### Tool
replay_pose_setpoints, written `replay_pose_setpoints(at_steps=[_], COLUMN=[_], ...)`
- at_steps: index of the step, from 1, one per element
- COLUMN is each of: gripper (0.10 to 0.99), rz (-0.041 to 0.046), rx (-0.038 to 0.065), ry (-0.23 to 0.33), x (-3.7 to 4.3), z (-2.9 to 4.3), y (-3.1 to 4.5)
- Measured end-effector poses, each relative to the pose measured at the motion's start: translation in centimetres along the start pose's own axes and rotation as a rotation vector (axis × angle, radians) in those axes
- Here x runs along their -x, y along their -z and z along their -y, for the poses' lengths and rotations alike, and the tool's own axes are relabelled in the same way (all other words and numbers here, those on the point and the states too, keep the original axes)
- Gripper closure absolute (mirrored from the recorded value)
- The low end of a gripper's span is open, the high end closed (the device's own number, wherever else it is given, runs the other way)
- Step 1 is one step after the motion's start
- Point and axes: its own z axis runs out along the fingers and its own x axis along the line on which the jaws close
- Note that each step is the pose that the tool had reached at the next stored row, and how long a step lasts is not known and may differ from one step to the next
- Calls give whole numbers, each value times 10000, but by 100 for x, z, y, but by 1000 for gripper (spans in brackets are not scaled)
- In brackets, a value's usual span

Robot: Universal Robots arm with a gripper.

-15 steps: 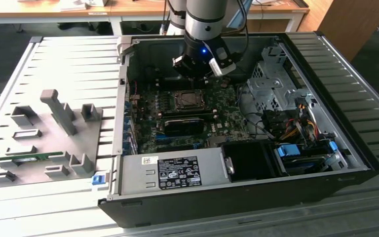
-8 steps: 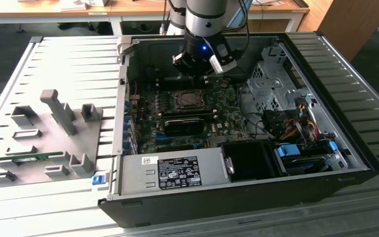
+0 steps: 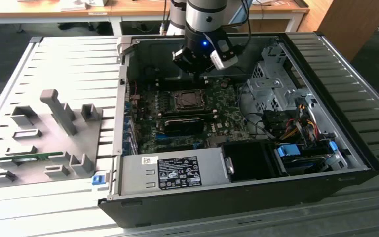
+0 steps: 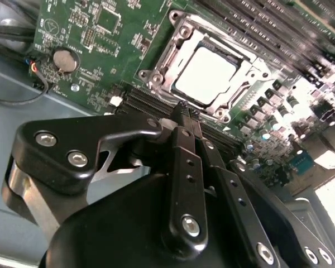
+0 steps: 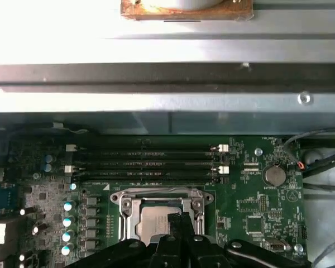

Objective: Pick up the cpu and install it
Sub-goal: 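Install the second cpu locking lever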

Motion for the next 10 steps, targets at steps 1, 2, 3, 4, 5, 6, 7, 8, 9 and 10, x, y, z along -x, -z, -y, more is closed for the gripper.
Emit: replay_pose_setpoints(at_steps=[1, 2, 3, 4, 5, 6, 7, 8, 9, 10], gripper=[980, 980, 980, 980, 980, 980, 980, 980, 980, 980], rz=[0, 0, 0, 1, 0, 0, 1, 0, 0, -3], rx=[0, 0, -1, 1, 0, -1, 1, 0, 1, 1], ry=[-1, -1, 0, 0, 0, -1, 0, 0, 0, -1], x=[0, 1, 2, 3, 3, 4, 5, 6, 7, 8], z=[20, 50, 87, 124, 166, 210, 254, 297, 340, 378], y=[2, 5, 8, 10, 11, 13, 13, 15, 16, 18])
